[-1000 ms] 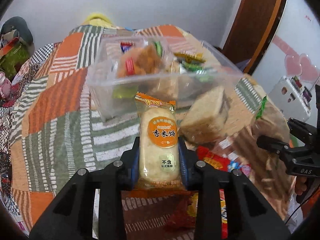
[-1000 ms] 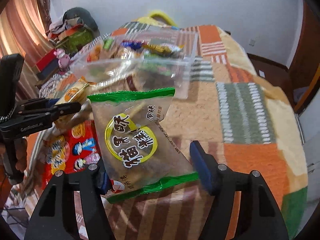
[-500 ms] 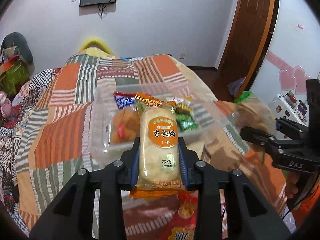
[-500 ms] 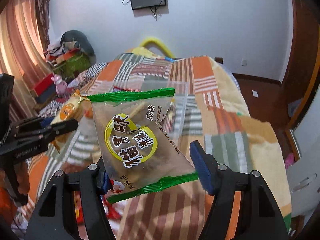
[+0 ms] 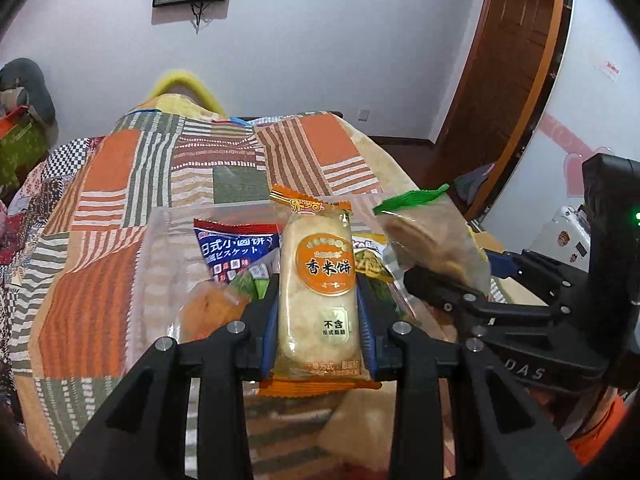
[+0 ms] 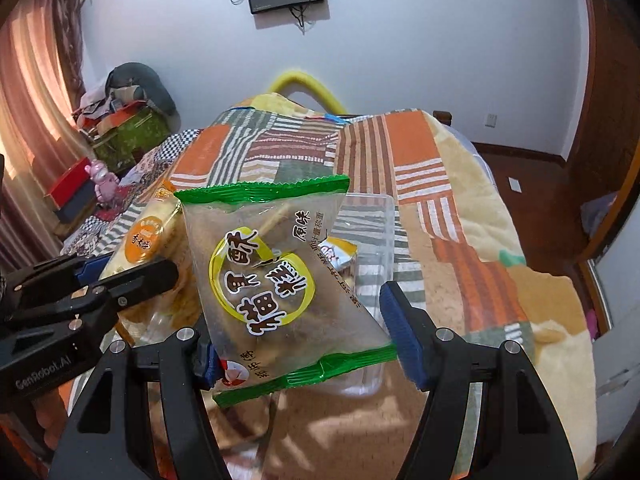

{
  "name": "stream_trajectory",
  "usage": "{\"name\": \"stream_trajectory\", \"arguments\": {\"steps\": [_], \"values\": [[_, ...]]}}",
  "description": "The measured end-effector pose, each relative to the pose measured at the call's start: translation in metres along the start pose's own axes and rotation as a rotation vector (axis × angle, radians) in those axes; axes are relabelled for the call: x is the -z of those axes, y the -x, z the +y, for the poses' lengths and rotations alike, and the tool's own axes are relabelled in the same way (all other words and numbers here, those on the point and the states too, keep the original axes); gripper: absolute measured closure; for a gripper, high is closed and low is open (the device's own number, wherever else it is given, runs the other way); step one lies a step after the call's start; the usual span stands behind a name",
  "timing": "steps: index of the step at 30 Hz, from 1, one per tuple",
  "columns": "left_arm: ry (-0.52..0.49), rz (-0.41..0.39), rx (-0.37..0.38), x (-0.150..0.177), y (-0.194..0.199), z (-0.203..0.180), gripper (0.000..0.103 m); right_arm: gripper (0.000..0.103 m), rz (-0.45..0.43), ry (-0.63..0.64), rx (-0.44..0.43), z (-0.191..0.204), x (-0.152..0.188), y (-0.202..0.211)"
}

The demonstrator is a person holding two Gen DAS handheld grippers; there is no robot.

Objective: Organize snacks
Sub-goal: 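Lower the rice-cracker pack and bread bag into the box, open both tools, then grasp the red noodle-snack bag with the left tool while the right tool grasps the wrapped bread loaf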

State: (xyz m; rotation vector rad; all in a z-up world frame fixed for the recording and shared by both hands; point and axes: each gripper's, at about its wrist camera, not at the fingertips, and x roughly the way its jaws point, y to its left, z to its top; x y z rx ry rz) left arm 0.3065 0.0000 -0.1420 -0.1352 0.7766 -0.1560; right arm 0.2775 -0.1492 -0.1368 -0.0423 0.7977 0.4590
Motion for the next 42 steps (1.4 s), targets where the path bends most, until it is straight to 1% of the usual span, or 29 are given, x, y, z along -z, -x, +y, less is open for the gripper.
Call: {"name": "stream_trajectory", "arguments": {"steps": [5, 11, 13, 15, 17, 18, 20, 25, 28, 31, 35, 38, 42], "values": [[0.013, 0.03, 0.004, -0.003, -0.018, 0.001, 0.07, 0.038, 0.019, 0.01, -0.005, -0.002, -0.003, -0.01], [0.002, 0.043, -0.009, -0.004, -0.026, 0.0, 0.069, 0.036, 0.017, 0.035, 0.006, -0.004, -0.006, -0.011], [0.006, 0.05, -0.004, -0.003, -0.025, 0.001, 0.065, 0.035, 0.022, 0.036, 0.001, -0.005, -0.007, -0.01], [0.012, 0.048, -0.001, -0.003, -0.022, 0.002, 0.057, 0.034, 0.031, 0.032, -0.005, -0.007, -0.007, -0.009], [0.015, 0.042, 0.001, -0.002, -0.017, 0.002, 0.052, 0.032, 0.038, 0.023, -0.015, -0.009, -0.009, -0.009], [0.016, 0.038, -0.008, -0.002, -0.014, 0.001, 0.046, 0.032, 0.037, 0.019, -0.019, -0.01, -0.008, -0.007], [0.013, 0.021, -0.019, -0.001, -0.007, 0.0, 0.041, 0.032, 0.031, 0.02, -0.023, -0.01, -0.008, -0.004], [-0.004, 0.005, -0.031, 0.003, 0.013, -0.003, 0.037, 0.025, -0.001, 0.061, -0.001, -0.003, -0.007, 0.015], [-0.012, -0.003, -0.04, 0.007, 0.027, -0.001, 0.035, 0.022, -0.011, 0.07, -0.014, 0.0, -0.004, 0.025], [-0.021, -0.001, -0.05, 0.016, 0.041, 0.003, 0.034, 0.018, 0.003, 0.057, -0.041, 0.003, 0.007, 0.033], [-0.019, 0.018, -0.061, 0.032, 0.053, 0.012, 0.034, 0.016, 0.045, 0.043, -0.076, 0.009, 0.028, 0.035], [-0.019, 0.043, -0.075, 0.048, 0.059, 0.022, 0.034, 0.016, 0.099, 0.047, -0.084, 0.019, 0.043, 0.026], [-0.025, 0.079, -0.091, 0.071, 0.061, 0.034, 0.034, 0.016, 0.15, 0.031, -0.084, 0.033, 0.048, 0.011]]}}
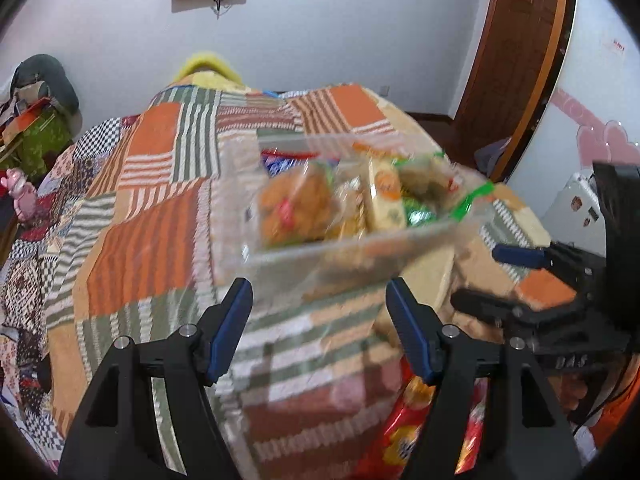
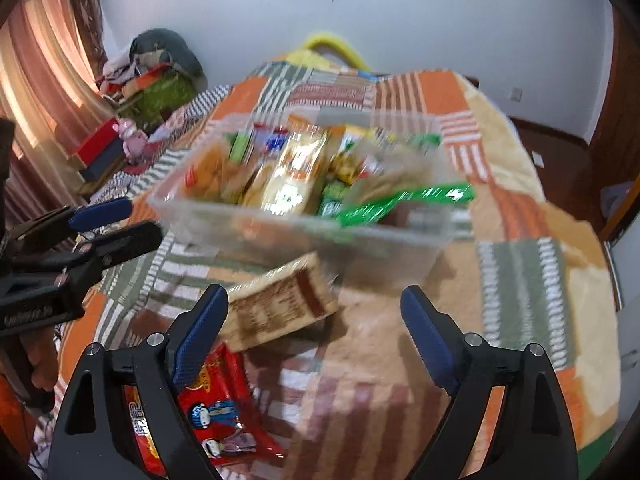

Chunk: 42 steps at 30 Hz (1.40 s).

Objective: Organize snacks
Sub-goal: 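Grasp the red noodle-snack bag with the left tool while the right tool grasps the wrapped bread loaf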

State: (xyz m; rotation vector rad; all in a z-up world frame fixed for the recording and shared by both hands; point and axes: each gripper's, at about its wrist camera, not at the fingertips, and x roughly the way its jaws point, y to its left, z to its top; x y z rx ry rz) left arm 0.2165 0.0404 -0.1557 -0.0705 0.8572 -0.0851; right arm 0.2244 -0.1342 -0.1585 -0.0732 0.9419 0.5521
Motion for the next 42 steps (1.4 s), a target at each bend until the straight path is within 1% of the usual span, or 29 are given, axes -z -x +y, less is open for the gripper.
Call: {"name": "stream_trajectory", "arguments": {"steps": [3, 5, 8, 10, 13, 16, 19, 20, 21, 22, 26, 31, 37, 39, 42], "values": [[-0.003, 0.014, -0.005, 0.013, 0.0, 0.007, 0.034, 0.016, 0.034, -0.029, -0.028, 0.004, -0.006, -0.014], [0.001, 0.019, -0.004, 0.02, 0.001, 0.01, 0.034, 0.016, 0.057, -0.036, -0.024, 0.008, -0.01, -0.024], [0.012, 0.027, 0.007, 0.028, 0.001, 0.017, 0.034, 0.016, 0.075, -0.035, -0.031, 0.013, -0.011, -0.033], [0.02, 0.03, 0.012, 0.031, 0.0, 0.02, 0.034, 0.016, 0.069, -0.035, -0.026, 0.014, -0.009, -0.032], [0.034, 0.039, 0.023, 0.033, -0.001, 0.021, 0.034, 0.016, 0.073, -0.021, -0.025, 0.018, -0.011, -0.033], [0.036, 0.044, 0.026, 0.035, -0.003, 0.021, 0.034, 0.016, 0.107, 0.017, -0.044, 0.026, -0.01, -0.039], [0.036, 0.049, 0.029, 0.036, -0.005, 0.019, 0.034, 0.016, 0.104, 0.072, 0.002, 0.035, -0.007, -0.046], [0.036, 0.051, 0.029, 0.036, -0.005, 0.018, 0.034, 0.018, 0.106, 0.081, 0.012, 0.036, -0.006, -0.048], [0.036, 0.053, 0.03, 0.037, -0.005, 0.017, 0.034, 0.025, 0.104, 0.08, 0.022, 0.035, -0.005, -0.049], [0.035, 0.055, 0.032, 0.037, -0.004, 0.015, 0.034, 0.025, 0.099, 0.072, 0.011, 0.033, -0.005, -0.047], [0.02, 0.065, 0.045, 0.04, 0.0, 0.007, 0.034, 0.027, 0.072, 0.029, -0.012, 0.018, 0.001, -0.032], [0.002, 0.099, 0.072, 0.052, 0.004, -0.012, 0.034, 0.027, 0.027, 0.004, 0.021, 0.002, 0.013, 0.0], [-0.022, 0.146, 0.113, 0.069, 0.012, -0.039, 0.026, 0.027, -0.019, -0.039, 0.037, -0.019, 0.027, 0.04], [-0.027, 0.156, 0.134, 0.074, 0.015, -0.048, 0.019, 0.027, -0.031, -0.049, 0.04, -0.023, 0.032, 0.049], [-0.039, 0.175, 0.163, 0.082, 0.015, -0.061, 0.015, 0.027, -0.04, -0.064, 0.035, -0.027, 0.04, 0.059]]}}
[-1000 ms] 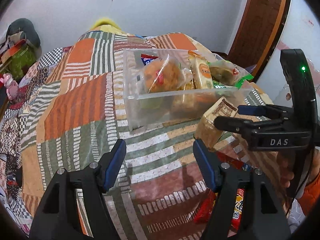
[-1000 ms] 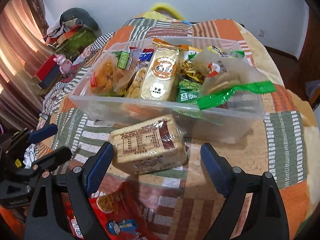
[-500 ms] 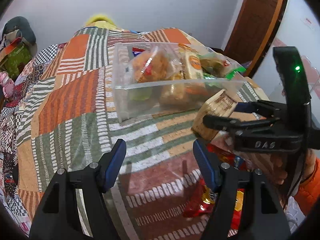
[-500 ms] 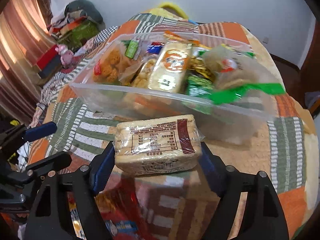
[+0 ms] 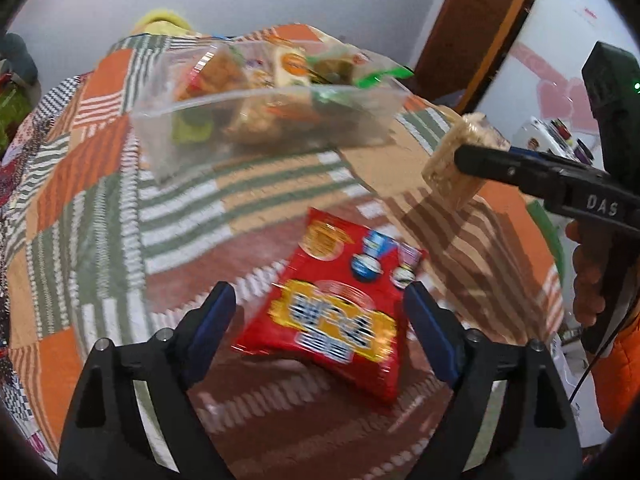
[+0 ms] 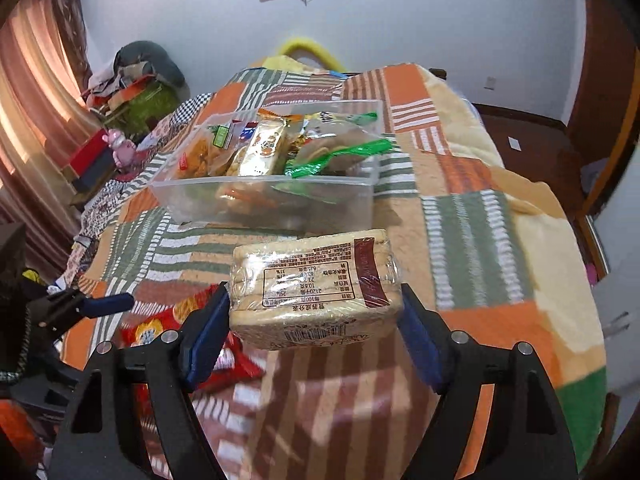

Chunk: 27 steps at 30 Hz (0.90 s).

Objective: Organize snacks
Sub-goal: 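Grasp the red noodle-snack bag with the left tool while the right tool grasps the wrapped bread loaf, then lower the red bag and bread loaf into the box, open both tools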

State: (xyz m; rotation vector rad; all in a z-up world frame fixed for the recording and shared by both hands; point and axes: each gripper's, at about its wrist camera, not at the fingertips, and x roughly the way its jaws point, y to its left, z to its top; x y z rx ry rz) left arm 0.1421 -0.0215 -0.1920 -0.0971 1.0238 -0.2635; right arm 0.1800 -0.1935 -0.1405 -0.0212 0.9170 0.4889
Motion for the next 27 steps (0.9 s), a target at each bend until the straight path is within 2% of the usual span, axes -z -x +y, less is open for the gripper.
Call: {"name": "stream_trajectory", "arguments": {"steps": [4, 7, 12, 13, 15, 16, 19, 22, 27], "values": [[-0.046, 0.046, -0.005, 0.004, -0.017, -0.014, 0.011, 0.027, 0.0, -0.011, -0.004, -0.003, 0.007, 0.006], [-0.041, 0.087, -0.031, 0.005, -0.036, -0.015, 0.011, 0.027, 0.006, -0.013, -0.002, -0.004, 0.009, 0.006], [-0.011, 0.032, -0.054, -0.003, -0.041, -0.009, 0.014, 0.027, 0.009, -0.01, 0.001, -0.004, 0.011, 0.004], [0.0, 0.019, -0.05, -0.005, -0.042, -0.008, 0.018, 0.027, 0.009, -0.011, 0.001, -0.003, 0.013, 0.005], [0.008, -0.001, -0.053, -0.009, -0.041, -0.005, 0.034, 0.027, 0.007, -0.012, -0.002, -0.002, 0.011, 0.004], [0.01, -0.007, -0.05, -0.011, -0.04, -0.002, 0.037, 0.027, 0.004, -0.012, -0.004, -0.002, 0.01, 0.004], [0.041, -0.03, -0.038, -0.015, -0.034, 0.006, 0.038, 0.027, -0.006, -0.005, -0.01, 0.003, 0.005, 0.003], [0.045, -0.071, -0.06, -0.02, -0.02, 0.012, 0.039, 0.027, -0.023, 0.012, -0.01, 0.009, -0.003, 0.003], [0.042, -0.172, -0.099, -0.04, 0.012, 0.022, 0.039, 0.027, -0.059, 0.031, -0.013, 0.017, -0.021, 0.001]]}}
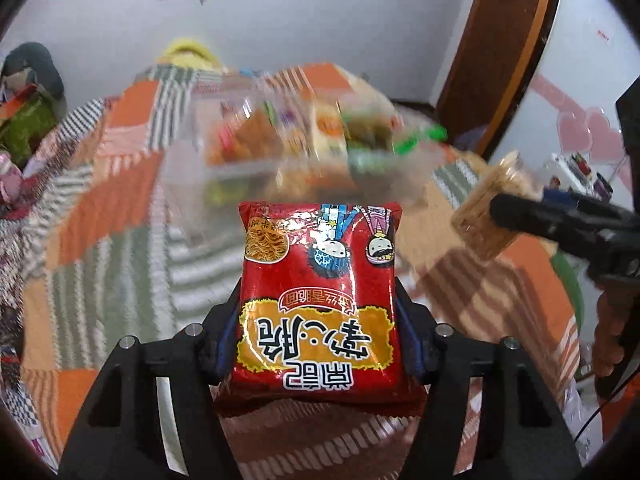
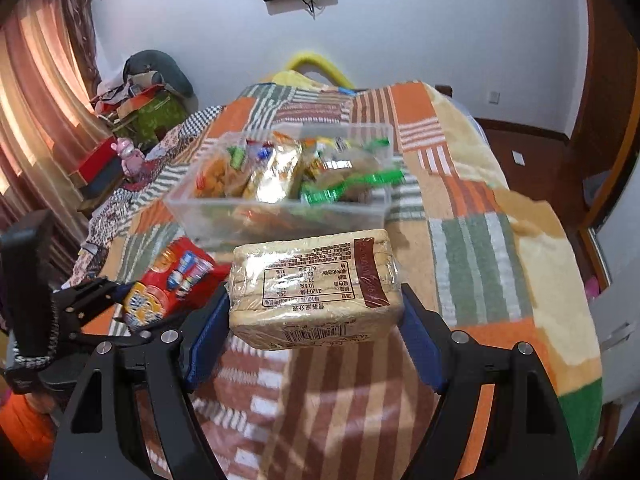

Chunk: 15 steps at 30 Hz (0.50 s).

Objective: Organize snacks
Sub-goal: 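Lower the red bag and bread loaf into the box, open both tools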

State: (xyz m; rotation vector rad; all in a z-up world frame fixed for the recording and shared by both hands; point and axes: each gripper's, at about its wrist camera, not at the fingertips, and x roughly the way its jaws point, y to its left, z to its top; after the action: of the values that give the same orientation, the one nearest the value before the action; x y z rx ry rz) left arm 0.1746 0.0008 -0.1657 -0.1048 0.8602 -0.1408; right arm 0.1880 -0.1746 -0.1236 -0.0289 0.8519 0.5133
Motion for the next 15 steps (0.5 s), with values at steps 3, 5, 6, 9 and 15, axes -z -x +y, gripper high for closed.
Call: {"name": "stream_trajectory", "arguments": {"steps": [3, 5, 6, 9, 15], "values": [[0.016, -0.056, -0.013, -0.021, 0.011, 0.01, 0.039, 0.027, -0.026, 0.013, 0.0, 0.005, -0.014, -0.003], [0.026, -0.085, -0.026, -0.035, 0.015, 0.018, 0.039, 0.027, -0.042, 0.027, 0.005, 0.009, -0.024, -0.007], [0.03, -0.098, -0.034, -0.041, 0.016, 0.021, 0.039, 0.027, -0.051, 0.035, 0.006, 0.012, -0.03, -0.009], [0.043, -0.124, -0.055, -0.062, 0.014, 0.031, 0.039, 0.027, -0.075, 0.057, 0.011, 0.018, -0.046, -0.017], [0.074, -0.138, -0.084, -0.097, -0.006, 0.051, 0.039, 0.027, -0.104, 0.084, 0.027, 0.028, -0.077, -0.04]]}}
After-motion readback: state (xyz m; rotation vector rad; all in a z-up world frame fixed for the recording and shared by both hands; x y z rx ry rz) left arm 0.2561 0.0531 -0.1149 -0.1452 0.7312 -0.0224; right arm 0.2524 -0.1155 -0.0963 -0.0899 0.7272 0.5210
